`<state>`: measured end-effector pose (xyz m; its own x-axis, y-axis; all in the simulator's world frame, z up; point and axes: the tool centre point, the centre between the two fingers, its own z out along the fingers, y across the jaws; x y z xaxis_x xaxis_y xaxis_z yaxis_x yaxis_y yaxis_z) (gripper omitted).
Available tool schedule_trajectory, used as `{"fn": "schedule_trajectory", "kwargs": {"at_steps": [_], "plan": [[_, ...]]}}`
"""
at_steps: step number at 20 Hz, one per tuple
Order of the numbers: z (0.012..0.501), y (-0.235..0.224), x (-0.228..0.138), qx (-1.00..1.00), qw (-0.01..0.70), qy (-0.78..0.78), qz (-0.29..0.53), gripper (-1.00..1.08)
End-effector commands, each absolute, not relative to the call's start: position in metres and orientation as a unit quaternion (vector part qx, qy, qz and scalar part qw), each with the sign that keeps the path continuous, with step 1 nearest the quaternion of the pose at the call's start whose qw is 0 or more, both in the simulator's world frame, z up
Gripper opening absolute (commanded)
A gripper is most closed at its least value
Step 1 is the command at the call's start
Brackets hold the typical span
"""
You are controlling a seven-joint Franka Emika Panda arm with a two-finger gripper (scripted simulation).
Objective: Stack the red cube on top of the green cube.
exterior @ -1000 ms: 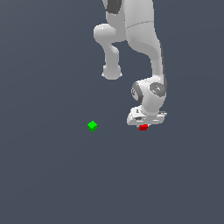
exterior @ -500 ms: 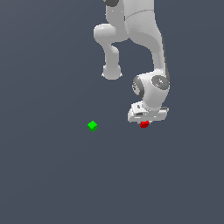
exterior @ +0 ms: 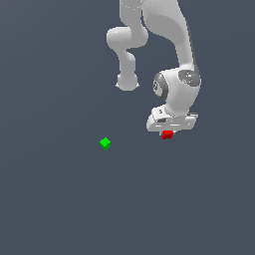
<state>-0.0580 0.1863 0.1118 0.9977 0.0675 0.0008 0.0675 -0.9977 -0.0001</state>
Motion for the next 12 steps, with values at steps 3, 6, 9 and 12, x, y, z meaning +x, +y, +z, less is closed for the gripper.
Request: {"fn": "schedule_trajectory", "kwargs": {"at_steps": [3,6,9,12], "plan": [[0.120,0.186,-0.058,-0.999,0.000,-0.034,0.000,-1.00],[0.118,0.185,-0.058,-0.999,0.000,-0.034,0.000,-1.00],[0.116,0.177,-0.058,-0.999,0.000,-0.034,0.000,-1.00],[0.114,0.162,-0.058,-0.999,0.000,-0.034,0.000,-1.00]]}}
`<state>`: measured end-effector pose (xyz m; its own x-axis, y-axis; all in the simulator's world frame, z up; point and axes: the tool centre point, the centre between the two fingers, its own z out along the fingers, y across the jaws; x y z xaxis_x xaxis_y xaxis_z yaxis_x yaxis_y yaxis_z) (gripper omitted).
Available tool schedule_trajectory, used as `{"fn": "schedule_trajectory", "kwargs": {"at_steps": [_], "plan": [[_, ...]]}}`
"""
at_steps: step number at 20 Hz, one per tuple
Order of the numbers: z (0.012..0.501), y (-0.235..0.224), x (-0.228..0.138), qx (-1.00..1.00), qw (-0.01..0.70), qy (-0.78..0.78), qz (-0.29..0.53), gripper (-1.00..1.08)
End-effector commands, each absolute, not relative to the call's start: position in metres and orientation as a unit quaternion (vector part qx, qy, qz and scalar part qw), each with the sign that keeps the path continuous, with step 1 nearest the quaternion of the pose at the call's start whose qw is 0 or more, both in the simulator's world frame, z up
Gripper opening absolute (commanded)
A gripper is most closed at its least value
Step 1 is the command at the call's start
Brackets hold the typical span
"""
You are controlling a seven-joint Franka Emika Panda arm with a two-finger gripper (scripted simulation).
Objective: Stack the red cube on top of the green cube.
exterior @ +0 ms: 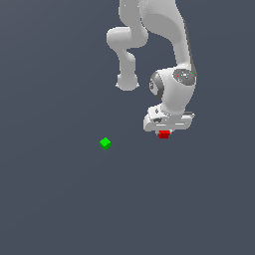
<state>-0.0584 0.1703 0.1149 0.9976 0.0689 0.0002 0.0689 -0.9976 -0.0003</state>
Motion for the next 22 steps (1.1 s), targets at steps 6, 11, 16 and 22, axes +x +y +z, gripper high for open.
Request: {"fn": "schedule_trajectory", "kwargs": {"at_steps": [6,11,16,22], "plan": [[0.105,0.115,-0.059,-0.999,0.000,-0.034,0.000,-1.00],[0.095,0.057,-0.059,-0.999,0.000,-0.033,0.000,-1.00],[0.083,-0.007,-0.059,-0.999,0.000,-0.034,0.000,-1.00],[0.071,-0.068,-0.057,-0.999,0.000,-0.034,0.000,-1.00]]}}
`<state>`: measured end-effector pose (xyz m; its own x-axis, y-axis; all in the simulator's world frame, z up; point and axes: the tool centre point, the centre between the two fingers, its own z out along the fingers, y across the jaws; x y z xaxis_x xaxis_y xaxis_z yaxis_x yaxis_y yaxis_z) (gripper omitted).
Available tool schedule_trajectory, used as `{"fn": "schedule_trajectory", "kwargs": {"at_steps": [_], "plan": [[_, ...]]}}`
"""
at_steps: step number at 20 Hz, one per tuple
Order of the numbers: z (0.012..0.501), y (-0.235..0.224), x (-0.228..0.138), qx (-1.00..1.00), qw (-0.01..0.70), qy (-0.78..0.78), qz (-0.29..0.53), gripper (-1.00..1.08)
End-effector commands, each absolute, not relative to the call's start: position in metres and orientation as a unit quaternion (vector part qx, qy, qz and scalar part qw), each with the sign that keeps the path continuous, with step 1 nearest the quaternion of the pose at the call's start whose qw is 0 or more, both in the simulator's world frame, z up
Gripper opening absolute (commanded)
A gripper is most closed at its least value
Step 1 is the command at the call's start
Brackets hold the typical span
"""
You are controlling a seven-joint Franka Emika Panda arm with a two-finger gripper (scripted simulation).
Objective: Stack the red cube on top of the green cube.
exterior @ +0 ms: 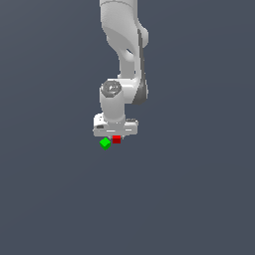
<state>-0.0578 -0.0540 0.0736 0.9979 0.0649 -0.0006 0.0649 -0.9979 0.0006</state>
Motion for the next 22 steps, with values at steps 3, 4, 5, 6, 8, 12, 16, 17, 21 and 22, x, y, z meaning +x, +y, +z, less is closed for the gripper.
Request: {"fn": "schedule_trajectory", "kwargs": {"at_steps": [3,4,5,6,8,12,16,17,21,22], "plan": [[0.067,-0.089,-0.056,0.999,0.000,0.034,0.000,-1.00],[0.066,-0.095,-0.056,0.999,0.000,0.034,0.000,-1.00],[0.065,-0.100,-0.055,0.999,0.000,0.034,0.000,-1.00],[0.064,-0.105,-0.055,0.999,0.000,0.034,0.000,-1.00],[0.063,-0.112,-0.054,0.999,0.000,0.034,0.000,-1.00],[0.062,-0.117,-0.053,0.999,0.000,0.034,0.000,-1.00],[0.062,-0.117,-0.053,0.999,0.000,0.034,0.000,1.00],[0.062,-0.117,-0.053,0.999,0.000,0.034,0.000,1.00],[0.062,-0.117,-0.053,0.999,0.000,0.034,0.000,1.00],[0.062,-0.117,-0.053,0.999,0.000,0.034,0.000,1.00]]}}
